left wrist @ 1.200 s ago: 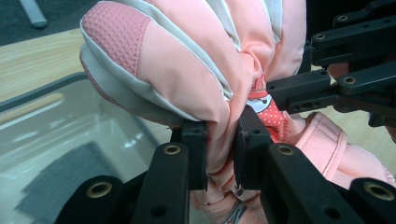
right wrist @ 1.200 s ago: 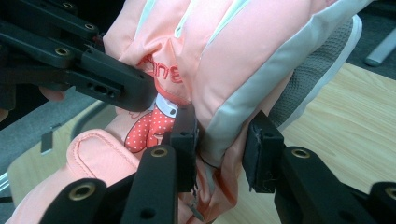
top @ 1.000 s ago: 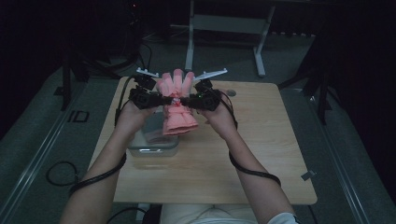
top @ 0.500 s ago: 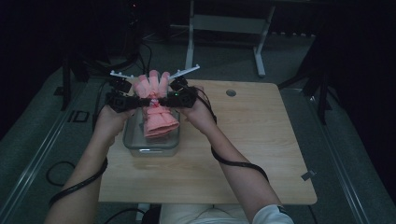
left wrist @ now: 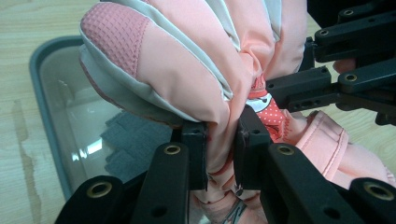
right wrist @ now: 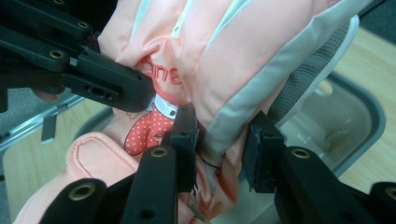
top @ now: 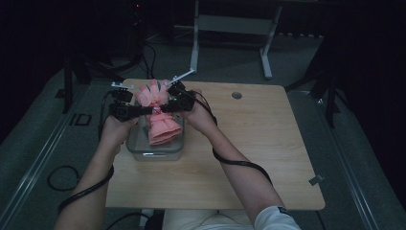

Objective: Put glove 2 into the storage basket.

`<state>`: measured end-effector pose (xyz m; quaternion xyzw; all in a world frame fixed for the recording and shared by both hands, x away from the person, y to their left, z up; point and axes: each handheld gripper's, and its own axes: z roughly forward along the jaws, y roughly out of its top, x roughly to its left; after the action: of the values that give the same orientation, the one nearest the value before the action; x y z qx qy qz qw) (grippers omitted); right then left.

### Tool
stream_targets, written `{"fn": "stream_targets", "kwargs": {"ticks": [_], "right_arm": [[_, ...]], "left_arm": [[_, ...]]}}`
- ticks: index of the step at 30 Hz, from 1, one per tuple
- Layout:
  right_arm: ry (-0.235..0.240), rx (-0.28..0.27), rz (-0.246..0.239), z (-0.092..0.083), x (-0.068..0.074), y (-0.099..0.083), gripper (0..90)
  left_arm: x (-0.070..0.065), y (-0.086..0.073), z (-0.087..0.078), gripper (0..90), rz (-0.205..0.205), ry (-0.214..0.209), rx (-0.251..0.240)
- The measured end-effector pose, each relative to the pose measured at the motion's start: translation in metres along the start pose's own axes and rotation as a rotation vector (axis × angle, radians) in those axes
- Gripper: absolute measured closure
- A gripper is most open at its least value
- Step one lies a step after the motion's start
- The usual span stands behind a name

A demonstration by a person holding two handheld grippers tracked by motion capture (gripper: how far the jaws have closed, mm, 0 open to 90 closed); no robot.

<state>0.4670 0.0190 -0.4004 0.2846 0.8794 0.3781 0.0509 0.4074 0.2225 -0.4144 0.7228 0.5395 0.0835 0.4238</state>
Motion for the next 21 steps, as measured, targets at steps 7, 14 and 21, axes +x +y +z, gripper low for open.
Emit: {"fn": "stream_targets", "kwargs": {"ticks": [7,14,21], "right_arm": [[0.007,0.051,0.008,0.021,-0.007,-0.011,68.3],[0.007,0.104,0.018,0.042,-0.014,-0.019,68.2],[0.017,0.132,0.032,0.062,-0.017,-0.030,67.6]], "left_arm": [[0.011,-0.013,0.020,76.5,-0.035,-0.001,0.038],[0.021,-0.023,0.037,76.3,-0.068,0.010,0.068],[0.032,-0.033,0.049,75.8,-0.100,0.023,0.112]]}}
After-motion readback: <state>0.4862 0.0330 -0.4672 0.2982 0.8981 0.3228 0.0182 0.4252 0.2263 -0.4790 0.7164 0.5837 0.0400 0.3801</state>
